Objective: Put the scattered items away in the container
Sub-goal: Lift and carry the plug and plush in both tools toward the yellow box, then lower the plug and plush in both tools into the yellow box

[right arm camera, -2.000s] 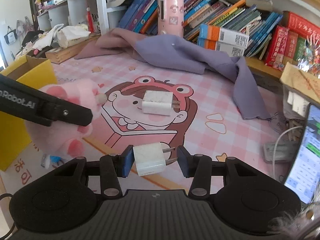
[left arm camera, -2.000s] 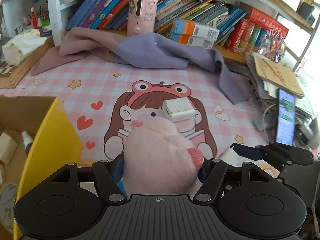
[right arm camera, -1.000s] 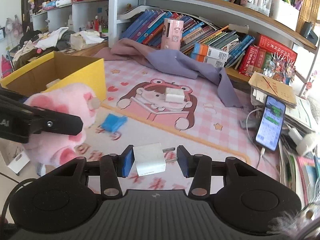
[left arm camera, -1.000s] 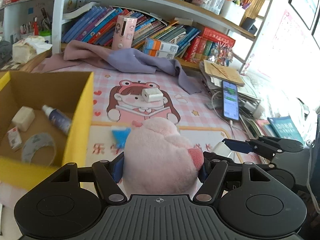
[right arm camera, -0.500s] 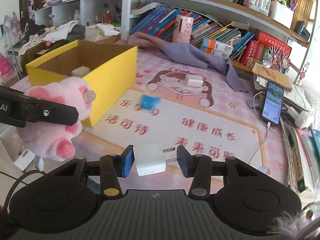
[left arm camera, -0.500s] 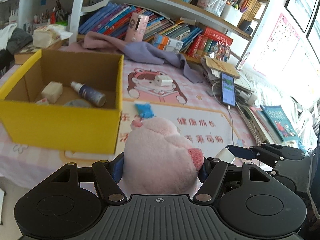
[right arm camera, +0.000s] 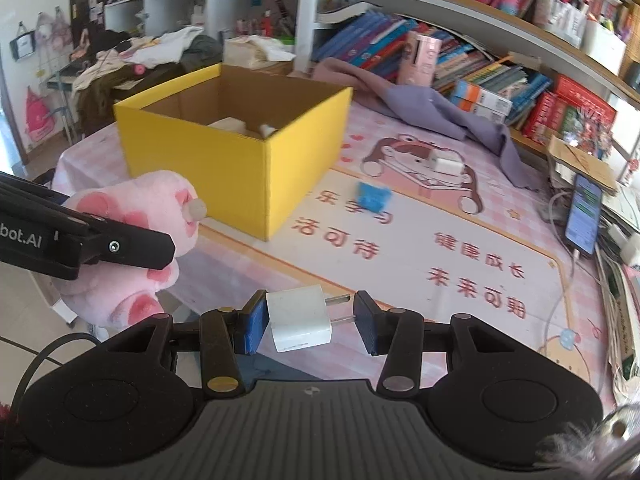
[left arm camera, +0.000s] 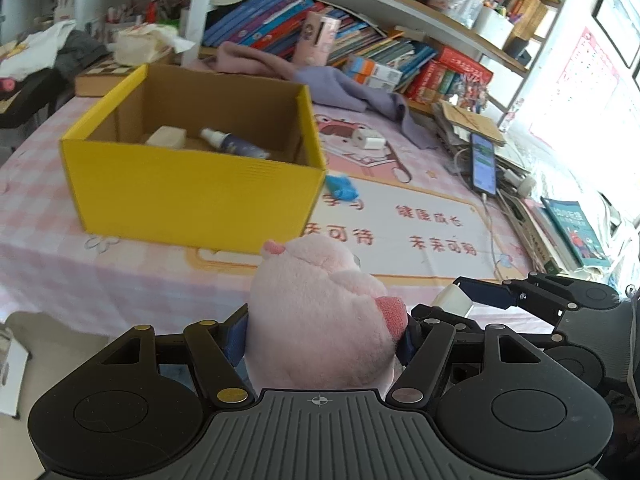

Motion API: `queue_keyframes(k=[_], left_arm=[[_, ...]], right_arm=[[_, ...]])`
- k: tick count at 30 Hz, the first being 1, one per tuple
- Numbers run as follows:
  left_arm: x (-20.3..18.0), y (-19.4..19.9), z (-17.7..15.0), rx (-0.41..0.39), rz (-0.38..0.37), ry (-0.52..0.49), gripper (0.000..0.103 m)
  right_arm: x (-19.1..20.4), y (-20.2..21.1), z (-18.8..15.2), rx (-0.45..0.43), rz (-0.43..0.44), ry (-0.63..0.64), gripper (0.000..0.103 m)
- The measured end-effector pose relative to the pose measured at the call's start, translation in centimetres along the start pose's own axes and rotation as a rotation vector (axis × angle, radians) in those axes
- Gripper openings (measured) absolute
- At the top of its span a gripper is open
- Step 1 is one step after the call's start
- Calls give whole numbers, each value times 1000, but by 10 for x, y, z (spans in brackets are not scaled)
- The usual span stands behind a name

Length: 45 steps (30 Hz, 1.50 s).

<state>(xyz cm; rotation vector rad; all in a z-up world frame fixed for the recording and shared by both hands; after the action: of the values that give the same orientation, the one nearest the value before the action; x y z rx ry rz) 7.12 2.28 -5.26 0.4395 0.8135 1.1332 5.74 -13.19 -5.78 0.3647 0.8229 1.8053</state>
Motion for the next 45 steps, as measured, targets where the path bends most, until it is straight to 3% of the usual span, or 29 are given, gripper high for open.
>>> queue_keyframes(k=[20,27,38,45], left_arm=[[71,34,-10,-32,114,122,68],[78,33,4,-65,125,132,68],[68,40,81,-199,157,-7,68],[69,16,127,-214,156,-55,69]], right_arm=[[81,-20,31,-14,154,168,44],[86,-22,48,-47,176,227,44],[70,-23,115,-206,202,252,44],[56,-50,163,-248,218,266,44]])
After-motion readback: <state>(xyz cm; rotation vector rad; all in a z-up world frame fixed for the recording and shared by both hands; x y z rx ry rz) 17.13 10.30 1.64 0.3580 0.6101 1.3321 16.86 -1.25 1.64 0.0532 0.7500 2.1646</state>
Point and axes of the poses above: each gripper's, at about its wrist camera, not at the fingertips, and y roughly against the way its jaws point, x to its left, z to its top, the point moved 7 cm from there along -y, roughly the way its jaws point, and after that the axes turned 4 degrees about -z, right-handed, at the moved point
